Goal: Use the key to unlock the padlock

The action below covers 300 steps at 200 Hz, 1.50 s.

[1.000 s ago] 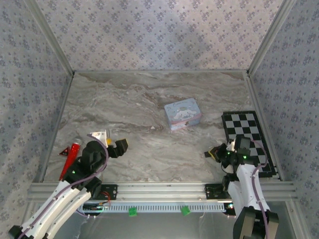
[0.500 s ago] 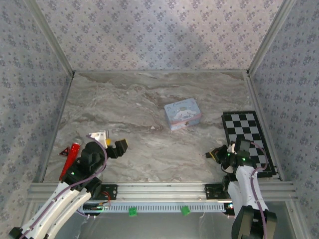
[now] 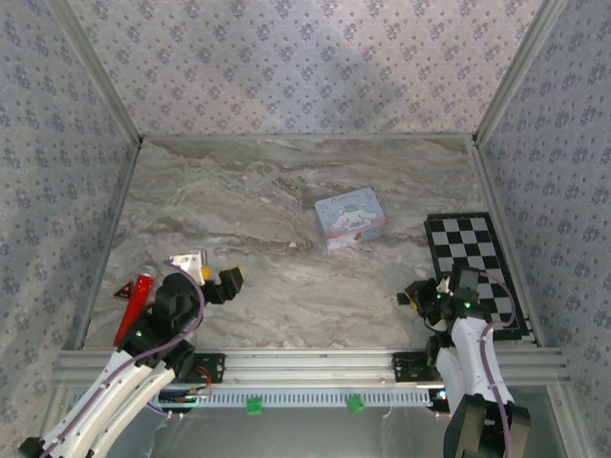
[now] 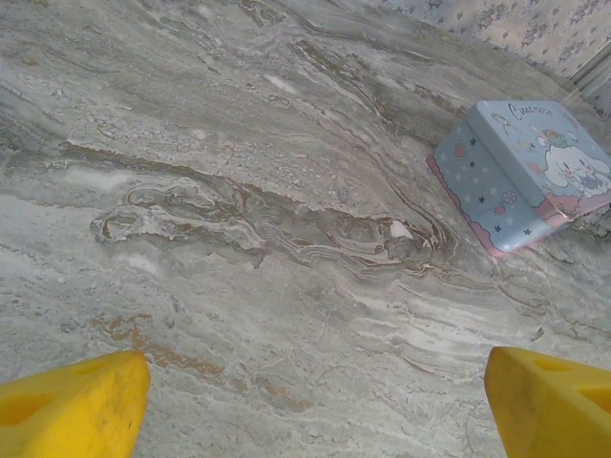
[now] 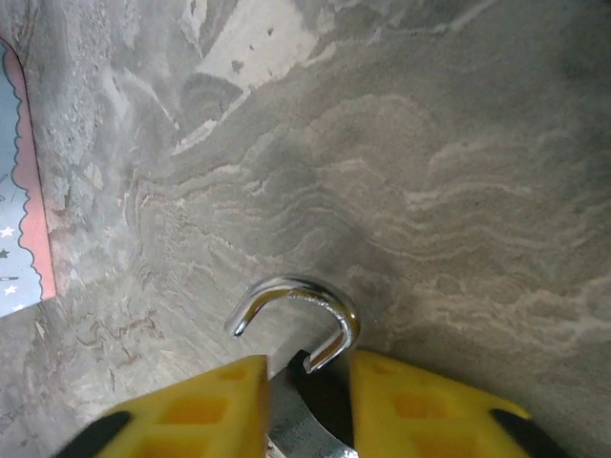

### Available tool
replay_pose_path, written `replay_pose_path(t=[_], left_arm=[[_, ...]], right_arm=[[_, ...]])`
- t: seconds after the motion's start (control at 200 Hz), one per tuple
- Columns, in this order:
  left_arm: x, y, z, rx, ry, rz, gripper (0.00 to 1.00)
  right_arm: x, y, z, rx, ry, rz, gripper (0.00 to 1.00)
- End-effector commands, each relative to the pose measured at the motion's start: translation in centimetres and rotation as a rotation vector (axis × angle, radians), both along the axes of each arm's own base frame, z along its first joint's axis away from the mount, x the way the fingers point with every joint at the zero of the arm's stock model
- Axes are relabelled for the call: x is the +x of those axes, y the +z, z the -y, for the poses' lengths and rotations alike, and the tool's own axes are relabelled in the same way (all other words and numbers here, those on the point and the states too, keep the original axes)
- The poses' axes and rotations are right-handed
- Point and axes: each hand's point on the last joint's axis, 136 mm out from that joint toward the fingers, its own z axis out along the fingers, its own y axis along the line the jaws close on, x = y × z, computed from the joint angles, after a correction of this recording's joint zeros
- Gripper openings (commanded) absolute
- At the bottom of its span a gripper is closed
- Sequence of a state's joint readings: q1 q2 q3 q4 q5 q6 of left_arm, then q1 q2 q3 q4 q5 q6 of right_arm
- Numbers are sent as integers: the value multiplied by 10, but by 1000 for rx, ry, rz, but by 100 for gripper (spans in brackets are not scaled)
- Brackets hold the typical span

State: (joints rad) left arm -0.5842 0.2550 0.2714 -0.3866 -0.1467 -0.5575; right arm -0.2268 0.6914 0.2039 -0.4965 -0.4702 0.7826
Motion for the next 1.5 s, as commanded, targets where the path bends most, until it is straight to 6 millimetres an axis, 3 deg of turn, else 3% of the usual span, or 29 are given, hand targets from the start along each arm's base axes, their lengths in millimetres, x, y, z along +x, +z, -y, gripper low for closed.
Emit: replay_pose_path(t=[0.0,0.285,0.43,0.61,0.655,0.78,0.895,0.97,1.114,1.279,1.364,1.494], left_arm=[[2,5,-1,-2,4,31,91],[6,20,-1,-20,16,80,91],[9,36,-6,-7,37,126,93],[15,74,-12,36,52,259,100],[15,85,-14,58,54,304,100],[23,108,-35,102,175,404,100],[36,117,-48,175,277,498,100],[47,114,-70,319,417,476,100],[72,102,-85,515,516,428,100],[103,57,-82,597,412,266,100],[116,36,-80,613,368,222,100],[131,14,-84,623,331,181,100]], right_arm=[[-7,1,3,-3,-26,-48,36],[-6,23,0,-10,15,-31,47],[11,62,8,-83,54,69,52],[50,126,18,-209,118,319,56],[63,148,20,-271,156,422,59],[74,181,46,-534,179,469,61],[91,203,39,-637,221,648,62],[104,214,29,-694,255,788,67],[117,215,27,-809,281,843,75],[128,204,41,-911,221,831,80],[134,192,49,-961,199,808,81],[141,159,75,-1081,144,678,81]])
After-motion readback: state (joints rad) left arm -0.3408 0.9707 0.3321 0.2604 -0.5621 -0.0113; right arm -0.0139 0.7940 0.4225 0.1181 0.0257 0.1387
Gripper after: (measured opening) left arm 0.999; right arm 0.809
